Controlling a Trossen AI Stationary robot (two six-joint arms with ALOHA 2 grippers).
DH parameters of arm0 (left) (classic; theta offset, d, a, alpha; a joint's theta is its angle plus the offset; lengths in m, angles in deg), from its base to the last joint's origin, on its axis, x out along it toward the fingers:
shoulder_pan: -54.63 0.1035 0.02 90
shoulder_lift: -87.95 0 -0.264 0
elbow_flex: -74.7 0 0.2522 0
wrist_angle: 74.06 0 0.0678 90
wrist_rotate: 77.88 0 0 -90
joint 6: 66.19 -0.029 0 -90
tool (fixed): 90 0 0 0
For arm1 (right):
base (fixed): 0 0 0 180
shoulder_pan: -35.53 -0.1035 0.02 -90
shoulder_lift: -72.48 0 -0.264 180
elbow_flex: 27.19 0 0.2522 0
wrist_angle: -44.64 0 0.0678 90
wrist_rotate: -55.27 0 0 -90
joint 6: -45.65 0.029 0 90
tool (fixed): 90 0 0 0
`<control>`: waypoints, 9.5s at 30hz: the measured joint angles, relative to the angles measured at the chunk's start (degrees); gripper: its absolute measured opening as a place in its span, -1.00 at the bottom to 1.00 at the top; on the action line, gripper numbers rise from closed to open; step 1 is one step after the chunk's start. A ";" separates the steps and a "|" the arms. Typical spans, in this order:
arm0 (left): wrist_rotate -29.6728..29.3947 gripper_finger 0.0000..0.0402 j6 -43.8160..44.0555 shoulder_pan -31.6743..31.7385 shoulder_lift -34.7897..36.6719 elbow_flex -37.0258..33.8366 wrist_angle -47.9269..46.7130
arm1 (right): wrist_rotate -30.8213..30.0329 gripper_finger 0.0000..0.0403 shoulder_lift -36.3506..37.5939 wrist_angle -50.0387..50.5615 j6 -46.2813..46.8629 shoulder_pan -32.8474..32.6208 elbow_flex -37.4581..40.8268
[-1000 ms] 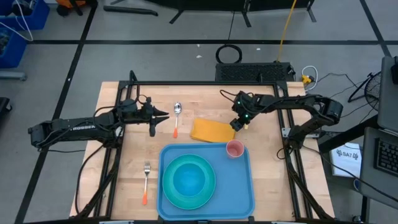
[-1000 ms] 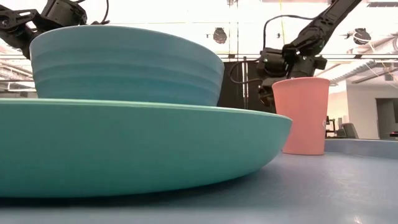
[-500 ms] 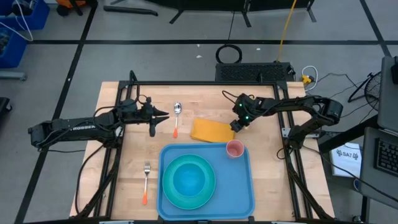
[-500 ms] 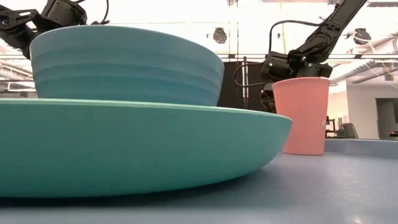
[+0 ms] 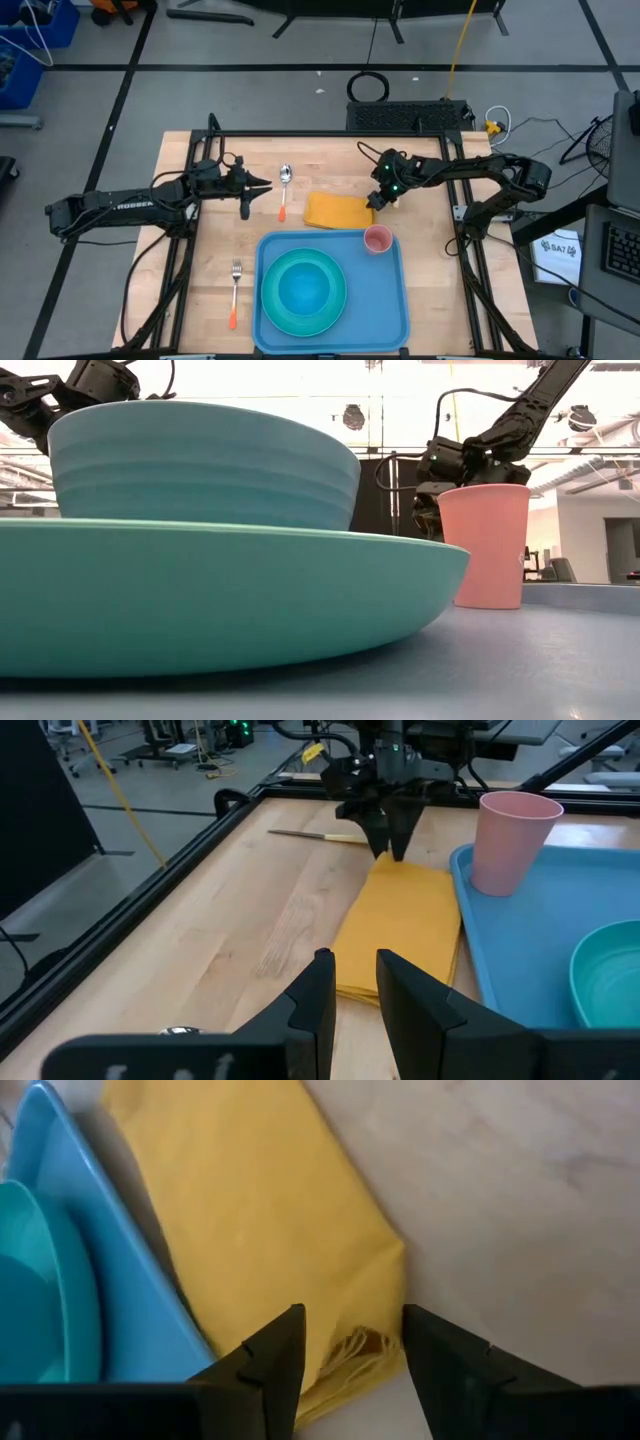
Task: Set up tray
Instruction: Put the yellow napkin on the blue serving tray to the right of the light green plate
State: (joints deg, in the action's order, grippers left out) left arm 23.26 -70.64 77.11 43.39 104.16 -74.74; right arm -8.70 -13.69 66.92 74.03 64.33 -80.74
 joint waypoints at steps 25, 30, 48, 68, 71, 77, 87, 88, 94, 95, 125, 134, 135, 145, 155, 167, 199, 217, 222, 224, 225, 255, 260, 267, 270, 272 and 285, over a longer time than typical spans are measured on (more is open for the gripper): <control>0.85 -0.60 -0.22 0.00 -0.02 0.00 0.13 | 0.72 -0.82 -5.92 -3.88 -4.76 -0.73 0.00; 0.85 -0.60 -0.02 0.00 -0.02 0.00 0.31 | -5.61 -0.96 -5.69 -9.30 -7.80 -0.92 0.10; 0.33 -0.60 0.44 0.00 -0.02 0.00 0.68 | -4.80 -0.98 12.85 -22.02 -6.19 -4.62 -5.71; -2.24 -0.60 4.23 0.00 -0.02 0.00 0.50 | -15.21 -0.98 18.28 -0.99 -5.22 -36.51 -18.36; -2.30 -0.60 5.01 0.00 -0.02 0.00 0.50 | -16.62 -0.98 18.61 0.93 -2.21 -40.87 -18.36; -3.97 -0.60 5.39 0.02 -0.02 0.00 0.50 | -19.05 -0.98 18.01 -0.19 3.41 -49.12 -18.40; -4.25 -0.60 7.66 0.00 -0.02 0.00 0.51 | -24.80 -0.98 17.86 -0.80 18.08 -63.80 -18.43; -4.24 -0.60 7.89 0.00 -0.02 0.00 0.54 | -26.49 -0.98 17.86 -0.22 20.14 -65.29 -18.43; -5.09 -0.60 8.37 0.00 -0.02 0.00 0.68 | -33.25 -0.98 17.86 4.50 32.85 -72.12 -18.43; -5.46 -0.60 8.49 0.02 -0.02 0.00 0.77 | -33.76 -0.98 17.75 6.30 35.52 -72.74 -18.43; -5.73 -0.60 7.58 0.01 -0.02 0.00 1.11 | -57.33 -0.98 8.79 6.50 25.27 -64.11 -12.83; -5.64 -0.60 6.68 0.00 -0.02 0.00 0.99 | -56.08 -0.98 6.58 -0.58 33.65 -68.36 -9.38; -5.64 -0.60 6.69 0.00 -0.02 0.00 0.96 | -56.01 -0.98 6.49 -0.02 35.05 -68.93 -9.38; -5.68 -0.60 6.80 0.02 -0.02 0.00 1.03 | -46.39 -0.98 6.51 5.96 53.01 -72.55 -9.33; -5.71 -0.60 6.51 0.00 -0.02 0.00 1.07 | -26.96 -0.99 6.49 5.96 63.81 -73.70 -9.33; -5.73 -0.60 6.21 0.00 -0.02 0.00 1.08 | -19.82 -0.81 6.49 2.44 62.46 -70.78 -9.35; -5.71 -0.60 6.23 0.02 -0.02 0.00 0.81 | -21.89 -0.73 3.43 -3.44 41.20 -62.91 -9.38; -5.70 -0.60 6.58 0.00 -0.02 0.00 1.03 | -12.43 -1.00 -10.39 -1.00 29.95 -61.75 -9.35; -4.89 -0.60 7.66 0.01 -0.01 0.00 1.40 | -19.23 -1.00 -10.38 -0.58 30.31 -60.12 -9.43; -4.58 -0.60 7.68 0.00 -0.02 0.00 1.41 | -22.02 -1.00 -10.32 -0.05 31.57 -59.55 -9.44; -4.59 -0.60 7.70 0.00 -0.01 0.00 1.43 | -23.55 -1.00 -10.32 -0.12 32.59 -59.54 -9.44; -3.55 -0.60 6.53 0.00 0.00 0.00 2.08 | -35.70 -1.00 -9.16 6.76 45.24 -65.66 -9.44; -3.56 -0.60 6.69 0.00 -0.02 0.00 2.08 | -26.47 -1.00 -9.17 3.83 47.36 -65.64 -9.46; -3.56 -0.60 6.75 0.00 0.00 0.00 2.10 | -18.98 -1.00 -9.38 -4.43 47.11 -65.64 -9.33; -3.56 -0.60 6.75 0.00 -0.01 0.00 2.13 | -19.38 -1.00 -9.40 -4.82 45.84 -64.87 -9.31; -3.58 -0.60 6.81 0.00 0.00 0.00 2.20 | -19.77 -1.00 -9.38 -5.86 45.11 -64.63 -9.33; -3.58 -0.60 7.17 -0.02 -0.02 0.00 2.19 | -19.79 -1.00 -9.35 22.19 28.99 -65.18 -21.54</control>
State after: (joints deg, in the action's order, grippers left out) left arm 19.67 -63.47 77.09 43.37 104.16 -72.55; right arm -28.49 -23.04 89.12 103.02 -0.85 -102.28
